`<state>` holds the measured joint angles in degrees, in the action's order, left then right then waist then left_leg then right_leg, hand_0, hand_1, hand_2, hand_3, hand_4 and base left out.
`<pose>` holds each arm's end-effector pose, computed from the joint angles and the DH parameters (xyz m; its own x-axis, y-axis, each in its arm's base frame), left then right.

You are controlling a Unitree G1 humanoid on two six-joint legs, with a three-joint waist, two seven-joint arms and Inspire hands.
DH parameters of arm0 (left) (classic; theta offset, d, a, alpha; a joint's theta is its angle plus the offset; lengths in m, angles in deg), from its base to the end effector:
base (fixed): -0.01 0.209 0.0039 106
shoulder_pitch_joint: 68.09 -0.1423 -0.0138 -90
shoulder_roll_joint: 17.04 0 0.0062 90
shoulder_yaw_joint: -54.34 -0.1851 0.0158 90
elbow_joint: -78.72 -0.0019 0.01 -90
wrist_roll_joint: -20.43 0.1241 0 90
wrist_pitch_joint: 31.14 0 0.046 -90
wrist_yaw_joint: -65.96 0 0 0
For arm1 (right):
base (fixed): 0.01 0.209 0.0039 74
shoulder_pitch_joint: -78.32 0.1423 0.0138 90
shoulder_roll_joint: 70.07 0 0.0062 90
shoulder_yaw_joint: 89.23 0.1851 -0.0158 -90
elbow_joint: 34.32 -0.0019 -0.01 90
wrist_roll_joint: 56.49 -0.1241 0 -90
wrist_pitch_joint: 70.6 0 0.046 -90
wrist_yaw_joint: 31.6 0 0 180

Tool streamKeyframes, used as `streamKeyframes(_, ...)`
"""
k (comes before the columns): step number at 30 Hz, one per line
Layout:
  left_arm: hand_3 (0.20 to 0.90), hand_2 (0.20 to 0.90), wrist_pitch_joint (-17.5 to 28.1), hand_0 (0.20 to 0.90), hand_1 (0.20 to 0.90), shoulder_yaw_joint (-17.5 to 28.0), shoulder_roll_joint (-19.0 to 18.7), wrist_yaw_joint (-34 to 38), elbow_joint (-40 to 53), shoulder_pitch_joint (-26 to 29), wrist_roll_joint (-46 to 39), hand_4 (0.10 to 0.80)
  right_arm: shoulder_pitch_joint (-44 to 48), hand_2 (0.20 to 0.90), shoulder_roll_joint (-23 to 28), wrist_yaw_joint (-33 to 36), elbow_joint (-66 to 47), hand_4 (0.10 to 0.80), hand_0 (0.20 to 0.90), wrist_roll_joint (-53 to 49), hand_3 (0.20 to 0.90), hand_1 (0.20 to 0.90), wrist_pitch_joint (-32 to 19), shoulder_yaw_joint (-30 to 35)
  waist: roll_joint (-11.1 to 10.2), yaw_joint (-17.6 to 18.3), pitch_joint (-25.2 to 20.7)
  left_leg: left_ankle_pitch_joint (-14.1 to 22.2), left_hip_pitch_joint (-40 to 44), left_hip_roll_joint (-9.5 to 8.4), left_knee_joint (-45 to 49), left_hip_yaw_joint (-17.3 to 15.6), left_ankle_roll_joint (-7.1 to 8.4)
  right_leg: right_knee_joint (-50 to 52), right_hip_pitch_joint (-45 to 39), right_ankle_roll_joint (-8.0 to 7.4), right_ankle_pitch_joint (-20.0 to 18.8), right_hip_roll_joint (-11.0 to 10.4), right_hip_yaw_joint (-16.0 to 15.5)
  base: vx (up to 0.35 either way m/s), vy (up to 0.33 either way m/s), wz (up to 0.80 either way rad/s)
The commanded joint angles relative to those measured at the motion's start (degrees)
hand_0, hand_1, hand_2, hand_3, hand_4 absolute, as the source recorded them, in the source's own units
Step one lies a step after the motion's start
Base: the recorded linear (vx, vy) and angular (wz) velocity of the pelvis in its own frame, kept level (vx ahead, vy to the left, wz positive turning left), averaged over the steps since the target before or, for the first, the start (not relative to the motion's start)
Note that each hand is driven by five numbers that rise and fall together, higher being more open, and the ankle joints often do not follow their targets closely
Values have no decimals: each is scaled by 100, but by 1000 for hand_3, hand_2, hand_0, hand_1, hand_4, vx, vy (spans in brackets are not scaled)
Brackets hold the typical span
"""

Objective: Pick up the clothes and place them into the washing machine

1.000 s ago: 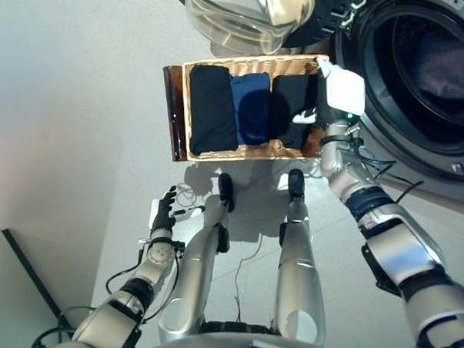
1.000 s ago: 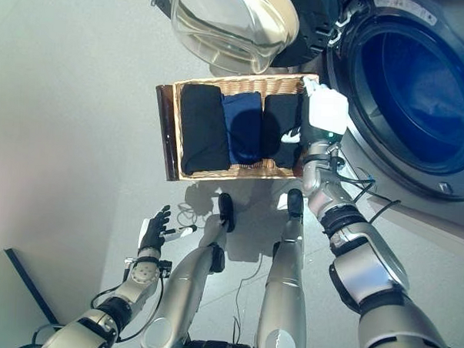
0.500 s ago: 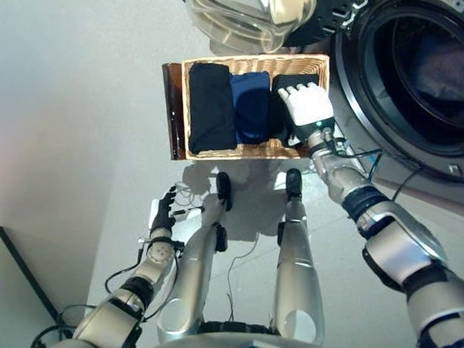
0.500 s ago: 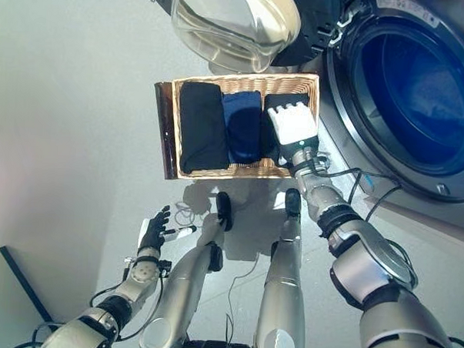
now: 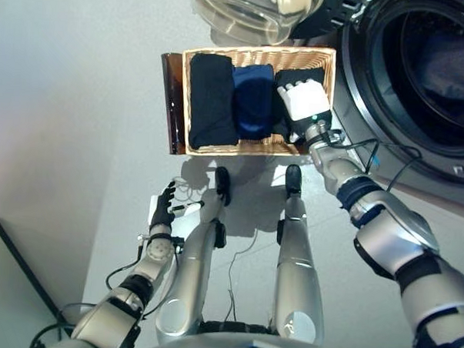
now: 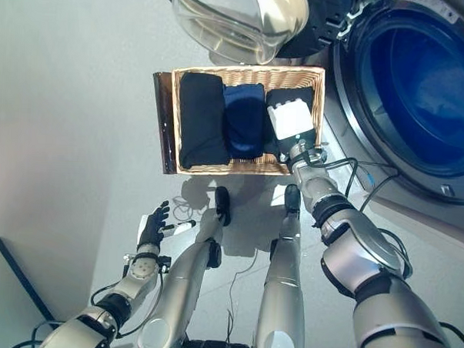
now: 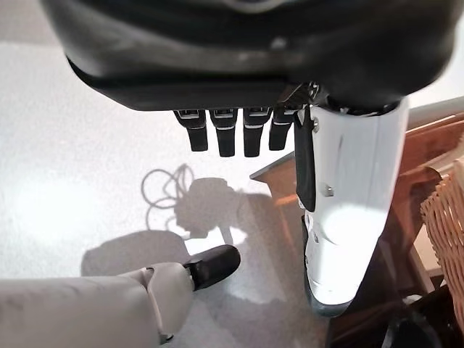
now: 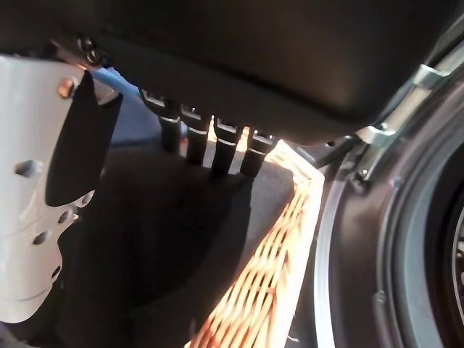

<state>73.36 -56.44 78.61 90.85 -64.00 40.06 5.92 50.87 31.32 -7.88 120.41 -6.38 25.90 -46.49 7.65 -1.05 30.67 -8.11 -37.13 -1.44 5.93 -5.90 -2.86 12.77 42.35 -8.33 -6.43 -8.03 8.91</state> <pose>0.2132 0.1526 -0.0346 0.9118 0.2496 -0.3262 -0.1734 0.9539 0.2449 0.3496 -0.1910 0.1427 0.9679 0.1345 0.2122 0.2481 -0.3795 -0.8913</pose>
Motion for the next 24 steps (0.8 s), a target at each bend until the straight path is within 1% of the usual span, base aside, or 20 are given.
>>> streamKeyframes(1, 900, 900, 352, 900, 900, 299, -424, 95, 387, -197, -154, 800, 625, 900, 369, -51, 124, 800, 900, 88, 900, 900, 227, -243, 221, -192, -88, -140, -620, 225, 84, 126, 680, 413, 254, 308, 257, 169, -339, -8, 9, 11)
streamKeyframes(5, 900, 900, 364, 900, 900, 297, -488, 74, 694, -268, -178, 800, 698, 900, 460, -84, 369, 800, 900, 57, 900, 900, 269, -241, 240, -222, -88, -148, -768, 194, 89, 140, 671, 432, 388, 299, 257, 159, -349, -14, 14, 3)
streamKeyframes(7, 900, 900, 385, 900, 900, 308, -530, 59, 872, -288, -239, 800, 816, 900, 620, -113, 597, 800, 900, -7, 900, 900, 317, -243, 254, -285, -88, -192, -962, 178, 80, 140, 664, 412, 575, 282, 195, 155, -333, 0, 0, 0)
streamKeyframes(10, 900, 900, 391, 900, 900, 300, -552, 31, 1027, -316, -255, 800, 904, 900, 691, -114, 711, 800, 900, -44, 900, 900, 327, -269, 272, -310, -88, -191, -1020, 158, 75, 153, 661, 416, 627, 271, 209, 131, -339, 0, 0, 0)
streamKeyframes(16, 900, 900, 417, 900, 900, 226, -607, -5, 1461, -351, -284, 800, 1239, 900, 957, -97, 1028, 800, 900, -202, 900, 900, 357, -345, 317, -413, -88, -252, -1265, 150, 55, 195, 677, 408, 846, 261, 181, 108, -408, -2, 0, 5)
streamKeyframes(24, 900, 900, 404, 900, 900, 318, -617, 15, 1600, -320, -335, 800, 1520, 900, 1148, -126, 1018, 800, 900, -226, 900, 900, 354, -509, 302, -461, -88, -296, -1500, 153, 46, 217, 708, 408, 1085, 261, 162, 108, -424, 5, 2, 5)
